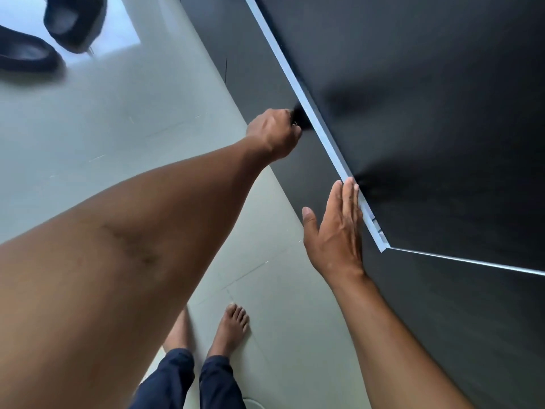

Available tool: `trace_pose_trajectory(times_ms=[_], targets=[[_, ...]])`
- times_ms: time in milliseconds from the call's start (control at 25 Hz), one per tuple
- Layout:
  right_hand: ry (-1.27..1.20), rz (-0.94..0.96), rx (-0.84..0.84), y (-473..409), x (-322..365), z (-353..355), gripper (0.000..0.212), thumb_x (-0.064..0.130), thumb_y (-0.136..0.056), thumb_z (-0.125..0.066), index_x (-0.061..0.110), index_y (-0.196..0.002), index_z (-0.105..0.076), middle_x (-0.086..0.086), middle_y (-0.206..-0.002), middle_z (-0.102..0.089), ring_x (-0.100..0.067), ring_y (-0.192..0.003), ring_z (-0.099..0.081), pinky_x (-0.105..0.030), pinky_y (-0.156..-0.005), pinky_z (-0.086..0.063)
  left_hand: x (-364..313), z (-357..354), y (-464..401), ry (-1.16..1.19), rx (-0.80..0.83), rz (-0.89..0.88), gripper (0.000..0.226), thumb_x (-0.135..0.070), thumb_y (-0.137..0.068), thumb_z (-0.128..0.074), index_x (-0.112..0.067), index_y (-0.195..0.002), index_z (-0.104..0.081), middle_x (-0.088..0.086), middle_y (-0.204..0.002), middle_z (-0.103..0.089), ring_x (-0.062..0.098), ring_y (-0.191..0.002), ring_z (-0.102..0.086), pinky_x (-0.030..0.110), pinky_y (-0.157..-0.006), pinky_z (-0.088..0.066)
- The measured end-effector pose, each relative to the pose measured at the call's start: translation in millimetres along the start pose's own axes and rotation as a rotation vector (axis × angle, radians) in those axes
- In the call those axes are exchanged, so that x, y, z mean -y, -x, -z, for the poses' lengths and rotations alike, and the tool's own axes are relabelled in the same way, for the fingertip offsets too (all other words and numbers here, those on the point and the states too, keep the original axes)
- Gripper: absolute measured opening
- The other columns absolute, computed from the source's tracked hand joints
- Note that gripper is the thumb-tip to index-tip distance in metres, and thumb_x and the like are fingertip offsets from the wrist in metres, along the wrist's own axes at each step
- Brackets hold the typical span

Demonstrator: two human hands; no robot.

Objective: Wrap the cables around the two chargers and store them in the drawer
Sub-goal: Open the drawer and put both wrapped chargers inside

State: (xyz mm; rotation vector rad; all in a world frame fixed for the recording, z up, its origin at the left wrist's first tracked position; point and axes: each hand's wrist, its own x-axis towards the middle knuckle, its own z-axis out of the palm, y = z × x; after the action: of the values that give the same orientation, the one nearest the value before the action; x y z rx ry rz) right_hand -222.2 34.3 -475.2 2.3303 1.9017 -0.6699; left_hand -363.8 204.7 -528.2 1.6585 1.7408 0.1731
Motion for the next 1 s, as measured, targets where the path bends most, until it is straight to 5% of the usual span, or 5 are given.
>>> trace_pose_trajectory(times_ms=[200,280,400,520,1000], targets=[[-0.074,-0.056,0.082,23.7,4.4,-6.8,0.07,0.034,-0.109,-0.039,0.004,-0.164,-0.006,-0.014,-0.175,-0.001,-0.025,-0.162,0.001,-0.043,-0.132,-0.006,20.5,15.1,53.9,-0.108,-0.063,0.035,0.046,-0.011,-0.092,-0.043,-0.014,-0.135,-0.058,0.017,-0.13,-0.062,0.038,-0.107,-0.062,0.04,-0.075,-0.047],[-0.074,-0.038,0.128,40.5,15.4,-11.7,0.071,0.033,-0.109,-0.04,0.004,-0.164,-0.004,-0.014,-0.174,-0.001,-0.026,-0.162,0.001,-0.042,-0.132,-0.007,23.5,19.8,96.1,-0.227,-0.171,-0.072,0.063,-0.005,-0.086,-0.052,-0.007,-0.149,-0.041,0.023,-0.156,-0.041,0.044,-0.132,-0.049,0.045,-0.099,-0.048],[-0.076,-0.028,0.196,65.2,40.2,-14.5,0.074,0.034,-0.109,-0.041,0.005,-0.164,-0.002,-0.014,-0.175,0.002,-0.027,-0.162,0.002,-0.044,-0.132,-0.007,28.7,21.6,154.0,-0.503,0.045,-0.404,0.083,-0.008,-0.089,-0.053,-0.01,-0.164,-0.016,0.021,-0.173,-0.007,0.04,-0.161,-0.005,0.052,-0.13,-0.012],[-0.091,-0.011,0.269,88.5,54.7,-15.5,0.074,0.035,-0.109,-0.041,0.006,-0.164,-0.001,-0.012,-0.175,0.003,-0.027,-0.162,0.002,-0.043,-0.131,-0.009,42.6,25.4,183.4,-0.667,0.242,-0.477,0.087,-0.016,-0.091,-0.053,-0.012,-0.165,-0.008,0.017,-0.175,-0.003,0.038,-0.16,0.011,0.058,-0.129,0.001],[-0.074,0.02,0.537,184.3,84.1,-38.1,0.088,0.039,-0.106,-0.047,0.007,-0.163,0.01,-0.013,-0.173,0.014,-0.029,-0.162,0.007,-0.042,-0.131,-0.007,107.2,56.5,260.4,-0.792,0.424,-0.322,0.097,-0.015,-0.087,-0.051,-0.014,-0.165,0.007,0.016,-0.174,0.013,0.038,-0.159,0.02,0.061,-0.128,0.001]])
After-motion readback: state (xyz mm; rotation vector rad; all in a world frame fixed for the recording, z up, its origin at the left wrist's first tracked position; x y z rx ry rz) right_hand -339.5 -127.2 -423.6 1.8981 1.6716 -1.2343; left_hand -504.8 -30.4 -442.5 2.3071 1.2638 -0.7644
